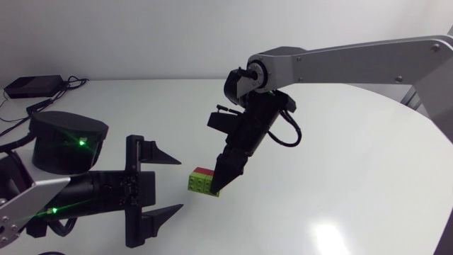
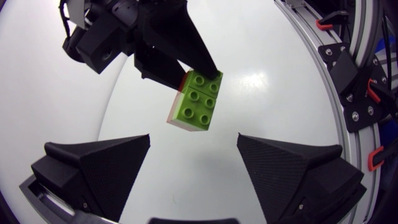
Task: Separate the duplo bricks
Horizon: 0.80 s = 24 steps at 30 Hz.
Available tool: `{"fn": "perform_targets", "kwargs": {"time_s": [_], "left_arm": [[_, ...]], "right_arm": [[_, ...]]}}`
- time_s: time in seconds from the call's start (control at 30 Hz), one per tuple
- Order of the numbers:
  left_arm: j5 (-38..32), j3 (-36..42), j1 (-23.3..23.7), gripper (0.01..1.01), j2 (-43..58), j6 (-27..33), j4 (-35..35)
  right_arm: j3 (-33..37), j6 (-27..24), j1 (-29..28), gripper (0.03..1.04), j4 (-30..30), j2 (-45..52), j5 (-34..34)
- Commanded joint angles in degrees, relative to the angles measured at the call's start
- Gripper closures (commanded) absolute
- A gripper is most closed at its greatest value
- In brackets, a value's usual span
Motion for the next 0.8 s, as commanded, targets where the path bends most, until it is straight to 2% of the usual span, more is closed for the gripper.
{"fn": "perform_targets", "kwargs": {"time_s": [0.0,0.27,0.6,0.77], "left_arm": [[0.93,-0.02,-0.64,0.056,0.83,3.65,-0.67],[3.39,0.16,0.94,0.064,2.06,8.75,-0.40],[3.48,-4.42,0.33,0.120,2.41,8.22,9.35],[3.48,-5.47,0.15,0.120,2.06,8.31,9.44]], "right_arm": [[1.60,-1.18,0.90,0.73,-1.53,2.68,0.03],[4.41,-1.71,2.39,0.73,-3.64,4.79,-0.06],[5.47,-3.11,2.74,0.73,-5.39,5.58,-2.87],[7.23,-4.43,1.95,0.73,-6.98,6.98,-3.58]]}}
